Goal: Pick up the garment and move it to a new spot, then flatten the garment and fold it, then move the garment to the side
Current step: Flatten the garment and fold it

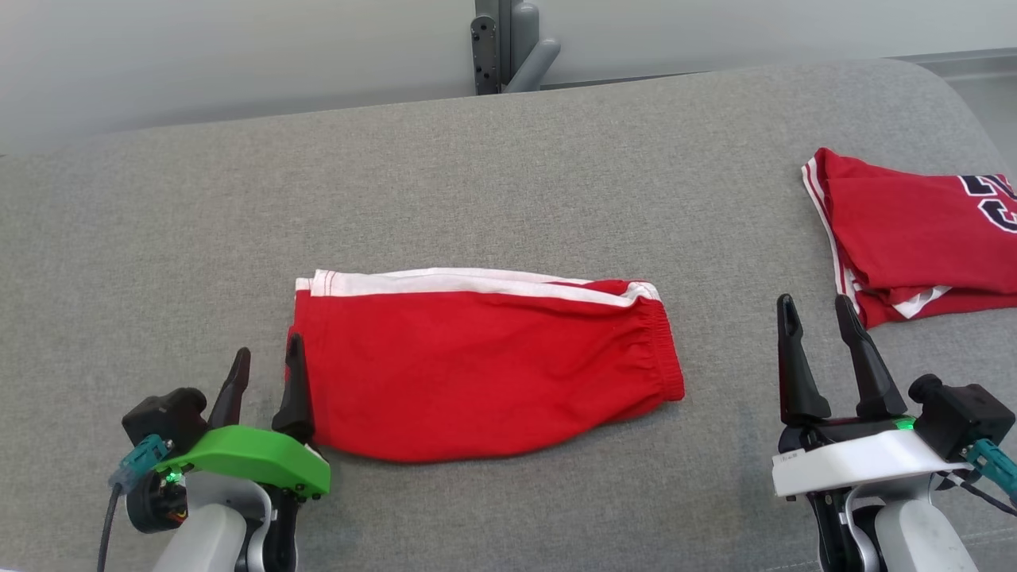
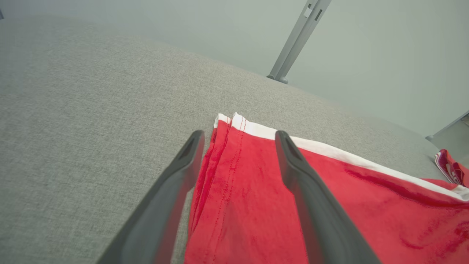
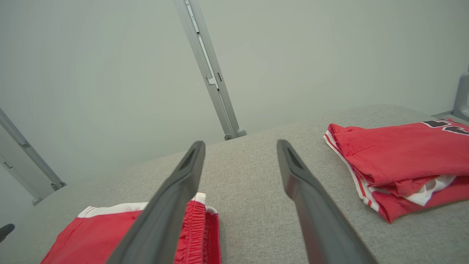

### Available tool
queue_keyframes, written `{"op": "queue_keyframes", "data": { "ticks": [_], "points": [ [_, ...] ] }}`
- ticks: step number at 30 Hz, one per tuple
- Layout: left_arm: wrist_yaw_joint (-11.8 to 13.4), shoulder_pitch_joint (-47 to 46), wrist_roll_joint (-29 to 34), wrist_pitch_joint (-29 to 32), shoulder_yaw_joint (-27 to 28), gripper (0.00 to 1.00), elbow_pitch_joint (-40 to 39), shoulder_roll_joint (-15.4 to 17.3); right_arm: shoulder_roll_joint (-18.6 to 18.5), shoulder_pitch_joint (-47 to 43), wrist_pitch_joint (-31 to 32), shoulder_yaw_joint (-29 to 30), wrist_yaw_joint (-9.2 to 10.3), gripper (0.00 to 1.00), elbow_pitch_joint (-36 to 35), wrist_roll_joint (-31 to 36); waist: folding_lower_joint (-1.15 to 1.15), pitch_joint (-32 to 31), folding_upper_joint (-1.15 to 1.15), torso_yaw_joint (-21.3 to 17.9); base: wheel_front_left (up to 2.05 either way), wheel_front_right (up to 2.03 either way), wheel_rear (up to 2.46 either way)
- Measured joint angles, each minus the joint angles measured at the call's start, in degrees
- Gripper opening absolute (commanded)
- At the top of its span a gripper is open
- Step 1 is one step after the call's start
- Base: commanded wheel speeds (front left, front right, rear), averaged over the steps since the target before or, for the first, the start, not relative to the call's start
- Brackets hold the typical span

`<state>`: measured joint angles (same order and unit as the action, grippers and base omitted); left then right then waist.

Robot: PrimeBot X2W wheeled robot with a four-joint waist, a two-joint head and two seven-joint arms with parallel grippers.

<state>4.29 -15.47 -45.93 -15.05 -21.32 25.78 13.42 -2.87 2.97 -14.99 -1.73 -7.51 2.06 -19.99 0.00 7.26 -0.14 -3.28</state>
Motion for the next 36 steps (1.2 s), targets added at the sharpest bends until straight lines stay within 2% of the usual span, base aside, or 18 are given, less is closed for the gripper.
{"op": "queue_keyframes", "data": {
  "ticks": [11, 19, 28, 36],
  "points": [
    [0.4, 6.7, 14.3, -0.1, 6.5, 1.0, -11.0, -1.3, 0.0, -0.5, 0.8, 0.8, 0.0, 1.0, 2.5, 0.7, 0.0, -1.8, 0.0, 1.6, 0.0, 0.0, 0.0],
    [-0.1, 11.5, 18.3, -0.1, 9.3, 1.0, -15.0, -4.3, 0.0, -1.0, 1.6, 0.2, 0.0, 1.0, 7.9, 0.8, 0.0, -3.0, 0.0, 3.9, 0.0, 0.0, 0.0],
    [-1.4, 12.9, 20.8, -0.1, 10.8, 1.0, -15.6, -6.4, 0.0, 3.1, 2.0, -4.2, 0.0, 1.0, 21.2, -1.0, 0.0, -3.2, 0.0, 7.7, 0.0, 0.0, 0.0],
    [-2.4, 12.9, 23.1, -0.1, 12.2, 1.0, -16.5, -7.2, 0.0, 7.4, 1.0, -4.6, 0.0, 1.0, 34.0, -5.2, 0.0, -3.3, 0.0, 11.1, 0.0, 0.0, 0.0]
  ]
}}
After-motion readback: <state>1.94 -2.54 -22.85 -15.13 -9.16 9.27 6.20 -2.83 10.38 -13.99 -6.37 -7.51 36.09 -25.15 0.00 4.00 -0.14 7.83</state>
